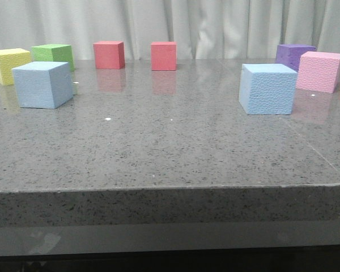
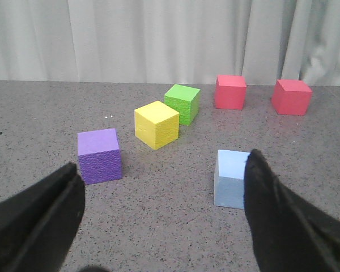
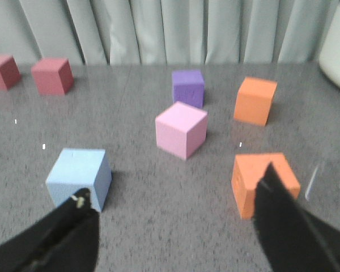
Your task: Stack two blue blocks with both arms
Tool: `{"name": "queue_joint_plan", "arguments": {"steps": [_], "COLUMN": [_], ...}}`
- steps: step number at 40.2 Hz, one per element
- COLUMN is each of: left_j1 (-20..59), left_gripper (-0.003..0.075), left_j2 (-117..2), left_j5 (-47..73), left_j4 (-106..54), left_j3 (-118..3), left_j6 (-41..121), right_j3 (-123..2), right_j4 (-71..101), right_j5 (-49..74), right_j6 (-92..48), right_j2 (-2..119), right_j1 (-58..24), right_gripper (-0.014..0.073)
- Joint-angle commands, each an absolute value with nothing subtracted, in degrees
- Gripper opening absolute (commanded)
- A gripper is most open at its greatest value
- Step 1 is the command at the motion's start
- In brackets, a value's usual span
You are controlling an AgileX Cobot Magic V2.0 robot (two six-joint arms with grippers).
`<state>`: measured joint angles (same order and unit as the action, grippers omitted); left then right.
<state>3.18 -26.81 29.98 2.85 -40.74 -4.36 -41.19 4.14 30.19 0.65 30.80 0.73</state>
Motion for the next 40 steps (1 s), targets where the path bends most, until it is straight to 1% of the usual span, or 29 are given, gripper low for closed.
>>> {"name": "queue_joint_plan", "arguments": {"steps": [1, 5, 10, 18, 24, 31, 34, 40], "left_j1": [3.17, 3.17, 3.17, 3.17, 3.17, 3.17, 3.17, 3.17], "left_gripper": [0.0567, 0.0567, 0.0567, 0.0567, 0.0567, 0.0567, 0.0567, 0.0567], "left_j2": [-27.42, -27.42, -27.42, -27.42, -27.42, -27.42, -27.42, -27.42], "left_j5": [25.88, 25.88, 25.88, 25.88, 25.88, 25.88, 25.88, 25.88], "left_j4": [2.41, 2.41, 2.41, 2.41, 2.41, 2.41, 2.41, 2.41], "left_j3": [-42.35, -42.35, -42.35, -42.35, -42.35, -42.35, -42.35, -42.35], "left_j6": [-4.91, -4.91, -4.91, -4.91, -4.91, -4.91, -4.91, -4.91], "right_j3": [-47.17, -52.66, -59.36, -70.23, -78.03, -87.16, -90.2, -94.05], "right_j4": [4.36, 6.74, 13.23, 16.54, 11.34, -3.79, -6.54, -6.64], "right_j5": [32.1, 37.38, 43.3, 51.87, 56.71, 60.46, 61.12, 61.06], "right_j6": [0.0, -0.3, -5.63, -6.68, 1.26, 14.81, 18.02, 20.54], "right_j2": [35.54, 40.95, 47.64, 61.69, 72.34, 84.11, 88.6, 95.81], "right_j1": [1.18, 1.11, -0.74, -8.02, -13.03, -18.83, -19.98, -19.77], "right_gripper": [0.0668, 0.0666, 0.0666, 0.0666, 0.0666, 0.0666, 0.0666, 0.0666]}}
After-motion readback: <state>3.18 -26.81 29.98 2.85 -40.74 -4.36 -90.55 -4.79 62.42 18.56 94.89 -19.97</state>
